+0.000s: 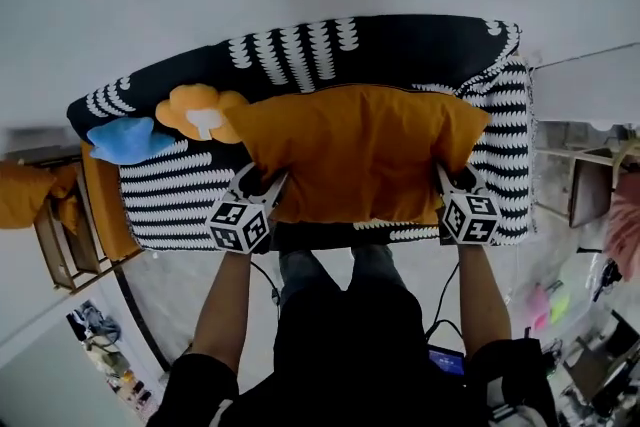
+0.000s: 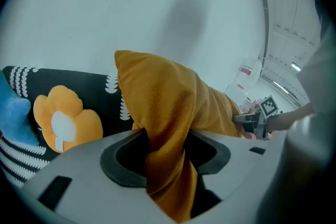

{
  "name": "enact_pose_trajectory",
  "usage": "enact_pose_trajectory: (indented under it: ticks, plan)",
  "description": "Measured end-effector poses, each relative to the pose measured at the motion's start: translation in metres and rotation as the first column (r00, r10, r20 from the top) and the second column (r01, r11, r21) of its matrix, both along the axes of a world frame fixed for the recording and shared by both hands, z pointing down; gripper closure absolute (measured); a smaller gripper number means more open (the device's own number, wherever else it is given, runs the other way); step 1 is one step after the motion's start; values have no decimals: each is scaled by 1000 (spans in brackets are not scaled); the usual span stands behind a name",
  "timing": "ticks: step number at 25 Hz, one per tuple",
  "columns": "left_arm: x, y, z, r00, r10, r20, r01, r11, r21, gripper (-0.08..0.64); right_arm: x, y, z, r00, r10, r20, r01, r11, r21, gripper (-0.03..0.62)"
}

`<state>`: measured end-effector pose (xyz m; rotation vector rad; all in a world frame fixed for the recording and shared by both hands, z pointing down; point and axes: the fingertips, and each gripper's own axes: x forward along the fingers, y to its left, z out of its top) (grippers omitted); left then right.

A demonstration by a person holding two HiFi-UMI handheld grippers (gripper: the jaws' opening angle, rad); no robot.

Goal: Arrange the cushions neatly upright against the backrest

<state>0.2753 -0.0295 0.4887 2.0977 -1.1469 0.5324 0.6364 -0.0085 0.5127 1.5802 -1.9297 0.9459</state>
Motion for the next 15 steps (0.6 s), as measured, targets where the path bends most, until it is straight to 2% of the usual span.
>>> enact_pose_trajectory:
  ticks: [4, 8, 15]
  plan:
    - [29, -27, -1, 998, -67, -7, 68, 996, 49, 331, 31, -50, -8, 998, -64, -18, 65, 996, 62, 407]
    - [42, -50, -1, 996, -91, -3, 91, 993, 77, 327, 44, -88, -10, 995, -94, -39, 98, 989, 111, 405]
    - [43, -96, 16, 996, -88, 5, 87, 990, 107, 324, 47, -135, 2, 995, -69, -74, 79, 986, 150, 397]
